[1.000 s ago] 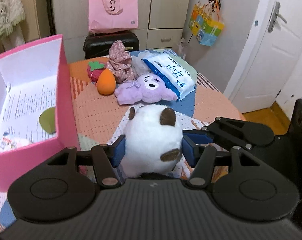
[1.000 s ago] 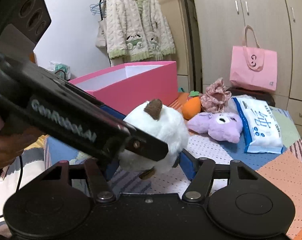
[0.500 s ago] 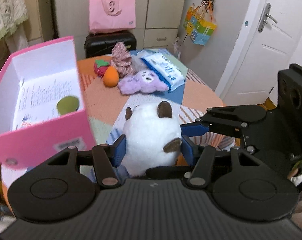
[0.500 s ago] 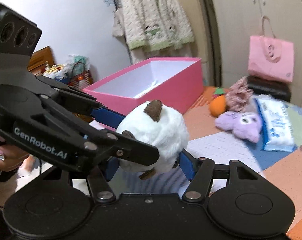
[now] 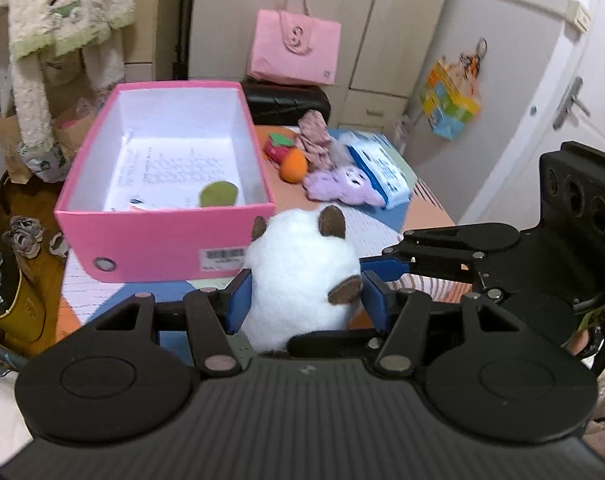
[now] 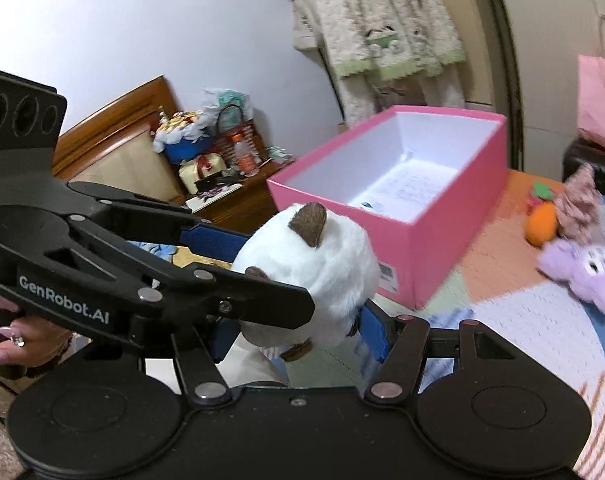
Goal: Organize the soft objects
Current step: 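Carry the white plush with the left gripper over the pink box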
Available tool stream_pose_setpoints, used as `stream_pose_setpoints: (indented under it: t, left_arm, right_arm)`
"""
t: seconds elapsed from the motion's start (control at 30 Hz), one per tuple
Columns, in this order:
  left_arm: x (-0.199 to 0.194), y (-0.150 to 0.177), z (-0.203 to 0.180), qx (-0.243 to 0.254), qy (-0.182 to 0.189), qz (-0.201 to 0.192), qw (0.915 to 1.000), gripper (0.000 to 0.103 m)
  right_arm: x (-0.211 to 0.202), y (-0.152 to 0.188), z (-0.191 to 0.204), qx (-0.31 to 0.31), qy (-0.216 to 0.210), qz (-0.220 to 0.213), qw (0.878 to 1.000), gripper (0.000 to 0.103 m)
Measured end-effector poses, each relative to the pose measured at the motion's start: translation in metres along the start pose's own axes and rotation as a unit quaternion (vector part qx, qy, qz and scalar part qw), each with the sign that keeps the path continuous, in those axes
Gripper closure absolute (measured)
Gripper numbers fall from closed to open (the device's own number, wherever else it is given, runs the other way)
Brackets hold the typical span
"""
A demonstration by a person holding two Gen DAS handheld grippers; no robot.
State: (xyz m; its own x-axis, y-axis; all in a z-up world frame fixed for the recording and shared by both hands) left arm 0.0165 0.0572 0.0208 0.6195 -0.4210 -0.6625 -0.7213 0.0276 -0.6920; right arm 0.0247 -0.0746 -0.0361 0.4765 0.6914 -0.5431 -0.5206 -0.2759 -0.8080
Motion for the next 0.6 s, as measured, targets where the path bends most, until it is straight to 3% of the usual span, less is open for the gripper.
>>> stream_pose_setpoints:
  t: [0.3, 0.6]
  left_arm:
    - [-0.022, -0.034, 0.012, 0.024, 0.007, -0.067, 0.9974, 0.047]
    - [-0.001, -0.083, 0.034, 0.036, 0.002, -0.080, 0.9962, 0.047]
  right_arm:
    - [-0.003, -0.051, 0.023, -0.064, 0.032, -0.036, 0.997, 0.035]
    - [0.018, -0.098, 0.001, -0.080, 0.056, -0.049, 0.994, 0.035]
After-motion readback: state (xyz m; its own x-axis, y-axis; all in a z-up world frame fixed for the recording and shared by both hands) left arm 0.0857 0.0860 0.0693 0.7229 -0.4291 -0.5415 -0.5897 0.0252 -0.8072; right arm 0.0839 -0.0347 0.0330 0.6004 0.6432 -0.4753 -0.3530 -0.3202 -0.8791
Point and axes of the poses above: each gripper's, at about its wrist camera, not at the fingertips, and x roughly the way its jaws point, z to its left, y to its underside, the point moved 2 cm from there along x, roughly the way its jaws point, and after that the axes turned 6 degrees about -x, right-handed, at the moved point
